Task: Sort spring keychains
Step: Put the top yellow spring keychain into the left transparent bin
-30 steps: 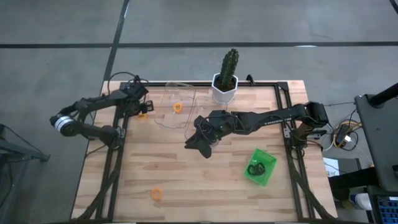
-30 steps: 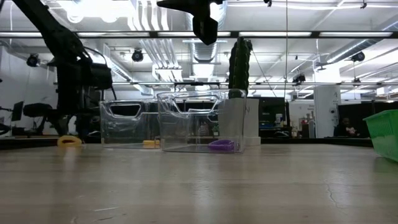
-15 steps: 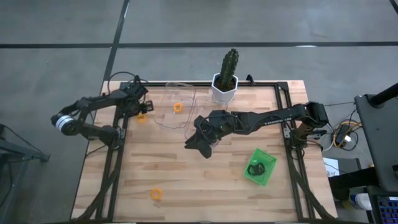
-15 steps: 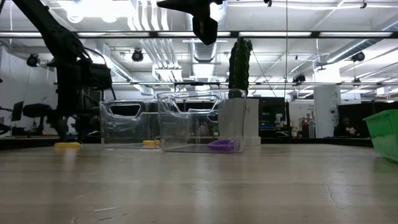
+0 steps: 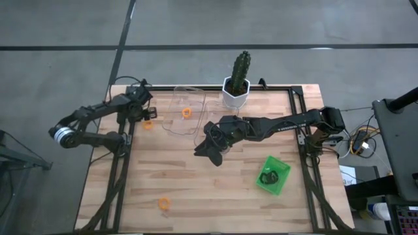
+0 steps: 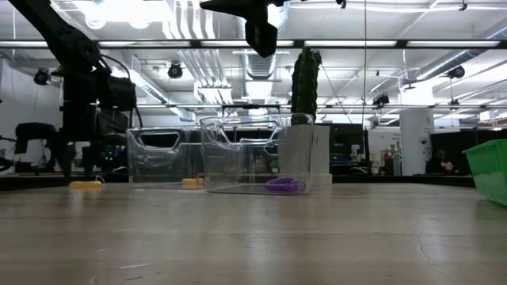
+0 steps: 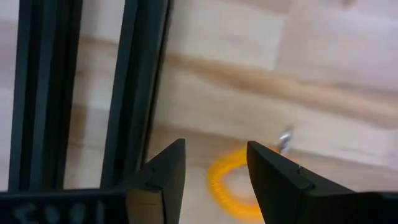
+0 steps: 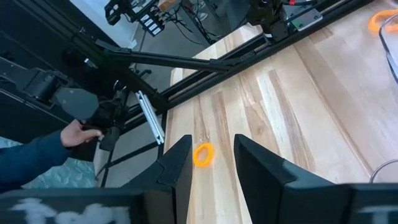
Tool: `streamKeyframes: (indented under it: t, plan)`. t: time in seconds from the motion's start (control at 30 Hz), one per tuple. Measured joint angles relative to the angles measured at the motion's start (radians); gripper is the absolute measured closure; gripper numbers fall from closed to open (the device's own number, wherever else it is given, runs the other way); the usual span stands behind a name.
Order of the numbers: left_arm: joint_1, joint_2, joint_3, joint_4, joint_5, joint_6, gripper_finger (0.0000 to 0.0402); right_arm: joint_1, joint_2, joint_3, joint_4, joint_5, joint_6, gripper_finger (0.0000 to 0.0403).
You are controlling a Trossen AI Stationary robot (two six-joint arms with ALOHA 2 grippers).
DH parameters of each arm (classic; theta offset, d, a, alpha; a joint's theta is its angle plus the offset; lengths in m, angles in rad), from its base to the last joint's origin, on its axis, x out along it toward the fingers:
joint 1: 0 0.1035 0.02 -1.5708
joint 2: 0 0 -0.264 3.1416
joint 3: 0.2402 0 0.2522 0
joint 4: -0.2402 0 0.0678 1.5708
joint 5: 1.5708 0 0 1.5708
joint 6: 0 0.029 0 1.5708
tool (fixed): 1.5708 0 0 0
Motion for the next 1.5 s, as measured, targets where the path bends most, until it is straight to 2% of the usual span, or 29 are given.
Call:
streamKeyframes:
  t: [0.3,0.63,0.8,1.2,1.5]
  plan:
    - [0.0,0.008,-0.069,0.027,0.003,-0.018,0.0239,0.0,0.0,0.0,0.0,0.0,-0.008,0.0291]
    - [0.0,0.007,-0.067,0.037,0.034,-0.001,0.0239,0.0,0.0,0.0,0.0,0.0,-0.008,0.0291]
    - [-0.009,0.003,-0.067,0.036,0.085,0.0,0.0239,0.0,0.0,0.0,0.0,0.001,-0.008,0.0291]
    - [-0.015,-0.063,-0.04,-0.006,0.116,0.005,0.0238,0.0,0.0,0.0,-0.003,0.001,-0.005,0.0291]
    - [-0.022,-0.065,-0.104,-0.008,0.112,-0.016,0.0238,-0.004,0.0,0.0,-0.003,0.003,-0.016,0.0291]
